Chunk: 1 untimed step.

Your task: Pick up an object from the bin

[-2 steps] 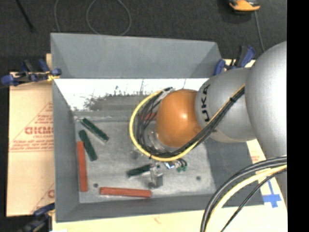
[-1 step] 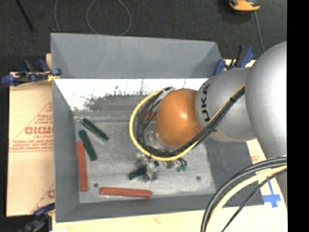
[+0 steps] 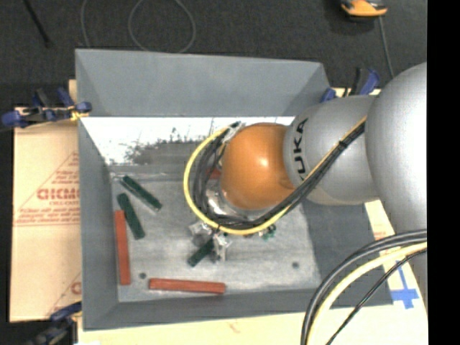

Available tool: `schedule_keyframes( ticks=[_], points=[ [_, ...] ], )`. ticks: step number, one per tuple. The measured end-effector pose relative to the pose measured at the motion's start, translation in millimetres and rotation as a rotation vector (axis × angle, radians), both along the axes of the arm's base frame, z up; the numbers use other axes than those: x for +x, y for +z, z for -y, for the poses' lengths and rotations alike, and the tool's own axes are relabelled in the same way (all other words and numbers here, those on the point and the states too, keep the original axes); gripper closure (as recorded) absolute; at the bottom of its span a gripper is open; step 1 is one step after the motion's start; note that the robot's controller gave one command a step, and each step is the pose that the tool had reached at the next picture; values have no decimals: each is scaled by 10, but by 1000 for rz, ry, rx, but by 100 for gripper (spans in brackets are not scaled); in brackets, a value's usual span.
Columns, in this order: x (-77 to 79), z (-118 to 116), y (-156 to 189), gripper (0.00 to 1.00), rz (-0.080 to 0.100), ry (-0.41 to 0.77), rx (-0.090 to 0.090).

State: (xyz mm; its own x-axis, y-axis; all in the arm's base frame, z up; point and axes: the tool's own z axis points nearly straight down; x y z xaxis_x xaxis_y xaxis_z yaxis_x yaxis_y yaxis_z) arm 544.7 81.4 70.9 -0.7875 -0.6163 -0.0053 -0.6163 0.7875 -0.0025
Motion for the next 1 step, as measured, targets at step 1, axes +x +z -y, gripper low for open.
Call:
schedule_keyframes(
  ticks=[1],
  points=[
    [274, -160, 1686, 100, 7, -29, 0]
  ],
)
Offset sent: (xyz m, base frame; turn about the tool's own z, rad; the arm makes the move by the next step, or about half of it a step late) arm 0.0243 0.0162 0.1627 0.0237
